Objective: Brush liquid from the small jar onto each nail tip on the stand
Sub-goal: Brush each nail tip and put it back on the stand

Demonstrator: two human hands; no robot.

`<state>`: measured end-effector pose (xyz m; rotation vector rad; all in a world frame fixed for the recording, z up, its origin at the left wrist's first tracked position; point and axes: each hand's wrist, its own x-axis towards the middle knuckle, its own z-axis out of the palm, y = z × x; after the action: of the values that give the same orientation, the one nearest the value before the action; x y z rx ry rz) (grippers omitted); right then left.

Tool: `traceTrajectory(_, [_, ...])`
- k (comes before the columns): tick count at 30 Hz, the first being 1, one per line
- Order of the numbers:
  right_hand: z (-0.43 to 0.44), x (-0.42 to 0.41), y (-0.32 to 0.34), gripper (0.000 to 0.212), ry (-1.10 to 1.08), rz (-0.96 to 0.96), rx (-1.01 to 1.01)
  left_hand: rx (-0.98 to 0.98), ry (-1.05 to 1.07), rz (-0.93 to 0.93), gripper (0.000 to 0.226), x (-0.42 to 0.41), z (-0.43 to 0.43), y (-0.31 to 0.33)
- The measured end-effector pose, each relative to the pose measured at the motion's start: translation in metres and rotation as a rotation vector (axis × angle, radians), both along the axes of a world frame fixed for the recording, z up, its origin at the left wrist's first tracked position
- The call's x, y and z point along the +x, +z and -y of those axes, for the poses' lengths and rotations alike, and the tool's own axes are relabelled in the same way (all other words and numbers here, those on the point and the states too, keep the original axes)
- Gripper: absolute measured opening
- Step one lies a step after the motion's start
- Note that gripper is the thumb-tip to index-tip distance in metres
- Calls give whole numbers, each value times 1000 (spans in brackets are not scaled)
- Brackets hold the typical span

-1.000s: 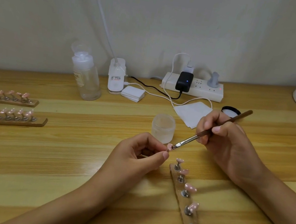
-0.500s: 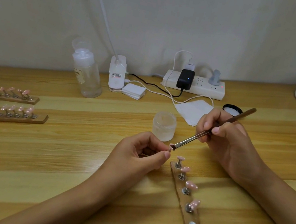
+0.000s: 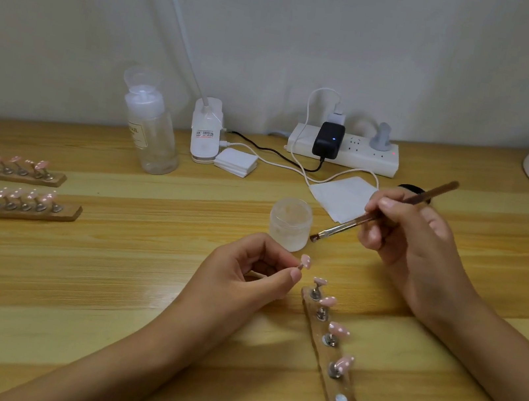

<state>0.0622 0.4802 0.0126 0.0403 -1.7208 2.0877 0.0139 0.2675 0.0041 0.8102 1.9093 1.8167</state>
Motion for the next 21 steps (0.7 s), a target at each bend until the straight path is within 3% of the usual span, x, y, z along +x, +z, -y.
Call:
traceTrajectory(5, [7, 2, 0, 21, 112, 75, 40, -11, -2, -21, 14, 0, 0, 0])
traceTrajectory(17, [8, 0, 0, 31, -28, 70, 64, -34, -26, -52, 16, 0, 2, 1])
traceTrajectory(21, [8, 2, 2, 23, 48, 62, 19, -31, -32, -58, 15, -1, 1, 0])
